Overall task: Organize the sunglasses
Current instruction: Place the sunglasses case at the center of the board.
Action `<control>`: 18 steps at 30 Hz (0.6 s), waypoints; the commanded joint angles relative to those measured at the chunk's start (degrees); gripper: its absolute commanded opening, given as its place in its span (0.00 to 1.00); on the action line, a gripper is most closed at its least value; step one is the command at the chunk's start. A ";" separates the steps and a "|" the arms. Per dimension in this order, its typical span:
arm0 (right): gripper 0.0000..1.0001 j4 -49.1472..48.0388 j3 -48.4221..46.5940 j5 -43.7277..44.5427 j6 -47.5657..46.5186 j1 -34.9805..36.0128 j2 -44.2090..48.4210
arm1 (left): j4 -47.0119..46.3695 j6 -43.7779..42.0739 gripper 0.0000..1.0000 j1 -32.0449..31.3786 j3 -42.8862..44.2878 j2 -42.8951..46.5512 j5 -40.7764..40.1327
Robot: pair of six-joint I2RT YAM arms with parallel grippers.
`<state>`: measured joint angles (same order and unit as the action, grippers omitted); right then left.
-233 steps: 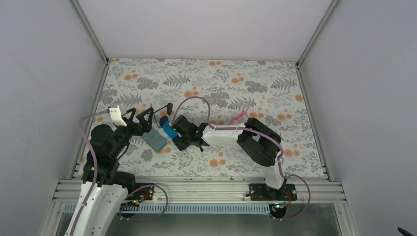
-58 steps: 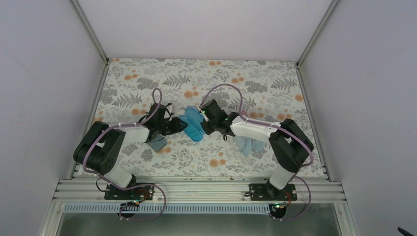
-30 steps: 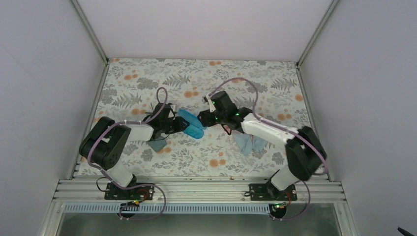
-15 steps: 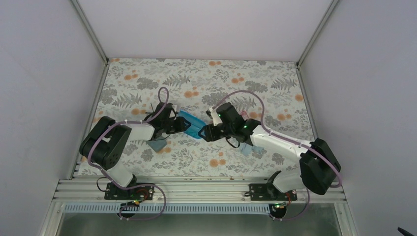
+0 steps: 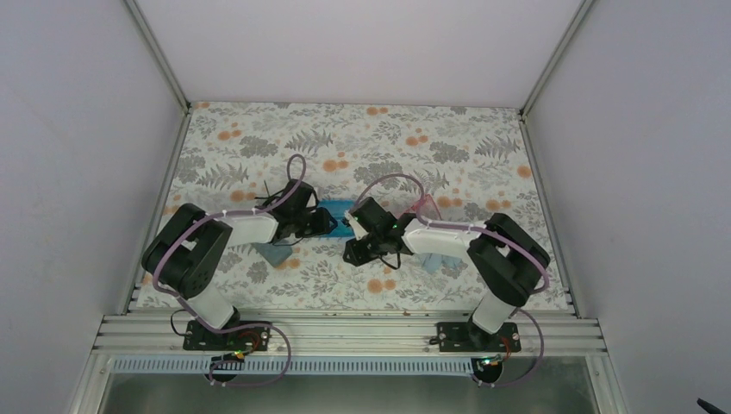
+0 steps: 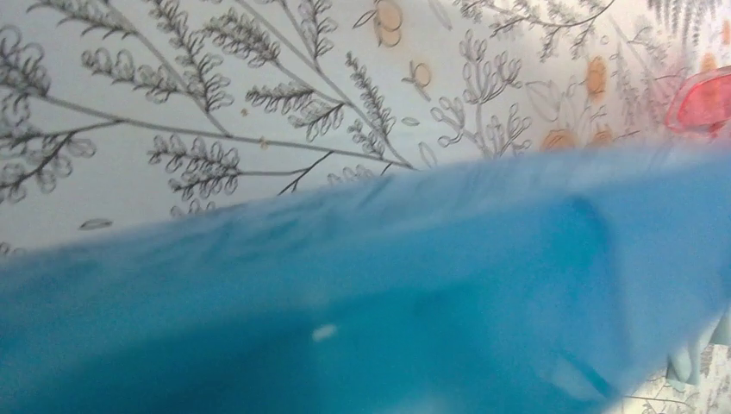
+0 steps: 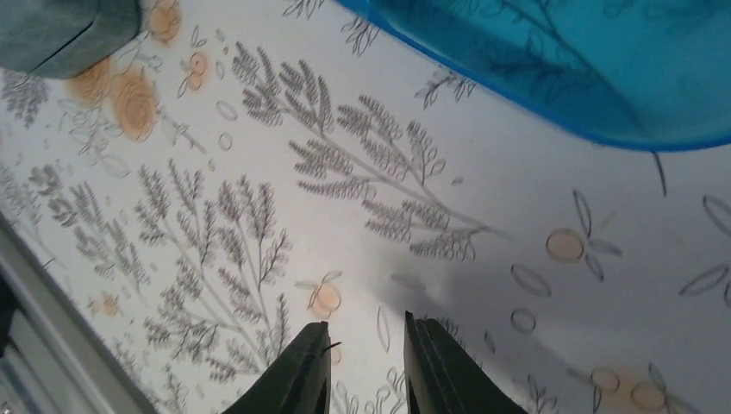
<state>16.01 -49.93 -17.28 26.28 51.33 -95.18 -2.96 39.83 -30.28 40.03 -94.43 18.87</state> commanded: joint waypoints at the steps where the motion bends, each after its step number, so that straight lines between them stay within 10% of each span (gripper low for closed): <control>1: 0.24 -0.37 -3.93 4.36 -1.49 0.11 -3.06 | 4.40 0.42 0.32 -0.65 1.72 2.70 -2.93; 18: 0.26 -1.96 -0.87 13.93 2.91 0.00 5.68 | 11.13 -1.27 0.32 -2.78 5.14 4.83 -5.60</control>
<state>15.57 -51.96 -9.74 26.59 51.33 -93.84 6.52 39.59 -31.68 44.16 -87.99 14.22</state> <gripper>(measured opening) 0.258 0.317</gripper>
